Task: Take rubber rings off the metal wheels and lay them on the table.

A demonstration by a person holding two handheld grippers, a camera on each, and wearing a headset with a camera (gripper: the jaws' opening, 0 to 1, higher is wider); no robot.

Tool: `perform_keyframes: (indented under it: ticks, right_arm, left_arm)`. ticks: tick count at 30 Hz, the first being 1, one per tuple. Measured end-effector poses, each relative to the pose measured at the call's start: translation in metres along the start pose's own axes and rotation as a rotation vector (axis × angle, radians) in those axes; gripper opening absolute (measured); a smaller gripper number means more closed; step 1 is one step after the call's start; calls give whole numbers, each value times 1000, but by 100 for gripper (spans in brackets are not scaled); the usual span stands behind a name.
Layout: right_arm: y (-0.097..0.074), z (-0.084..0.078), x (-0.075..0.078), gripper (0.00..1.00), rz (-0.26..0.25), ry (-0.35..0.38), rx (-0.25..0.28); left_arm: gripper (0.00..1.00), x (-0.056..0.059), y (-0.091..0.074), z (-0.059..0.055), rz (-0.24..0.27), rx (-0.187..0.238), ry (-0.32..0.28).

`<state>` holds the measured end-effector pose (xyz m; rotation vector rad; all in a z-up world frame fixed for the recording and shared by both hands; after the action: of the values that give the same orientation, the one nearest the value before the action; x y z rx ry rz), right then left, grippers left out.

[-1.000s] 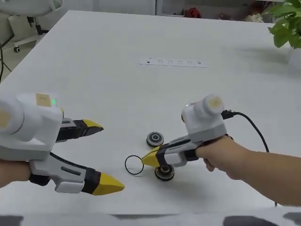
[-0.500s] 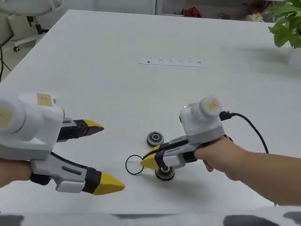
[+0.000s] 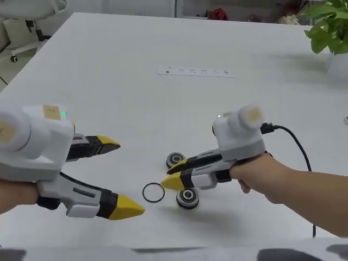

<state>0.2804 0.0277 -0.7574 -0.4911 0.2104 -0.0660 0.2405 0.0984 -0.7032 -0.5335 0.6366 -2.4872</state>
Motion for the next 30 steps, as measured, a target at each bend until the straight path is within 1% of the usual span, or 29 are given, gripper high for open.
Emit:
perform_keyframes:
  ticks: [5,8,13,20,25,30]
  right_arm:
    - [-10,4,1,24,-14,-5,19]
    - [-15,6,-2,25,-20,-11,29]
    - [-25,5,1,26,-29,-20,36]
    - [-37,2,4,28,-50,-32,37]
    - [-46,-3,8,28,-59,-41,25]
    - [-51,-9,8,29,-67,-49,10]
  left_arm:
    - [82,-2,2,5,2,5,5]
    - [81,-3,4,9,1,13,5]
    - [79,-3,8,15,-1,22,14]
    - [77,-4,17,22,-9,27,20]
    - [74,-2,27,26,-23,24,34]
    - [72,-1,34,28,-32,20,41]
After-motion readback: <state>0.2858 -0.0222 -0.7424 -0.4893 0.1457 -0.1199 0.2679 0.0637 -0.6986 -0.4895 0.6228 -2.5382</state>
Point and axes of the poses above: the centre of the closed fingertips' face, and the gripper's own axes: y roughly forward along the fingers, x roughly to its right, z roughly out of its top, the point moved 2 cm from there along -y, roughly backward along the fingers, and after that the axes turned 14 degrees about -y, right-handed, at the moved point
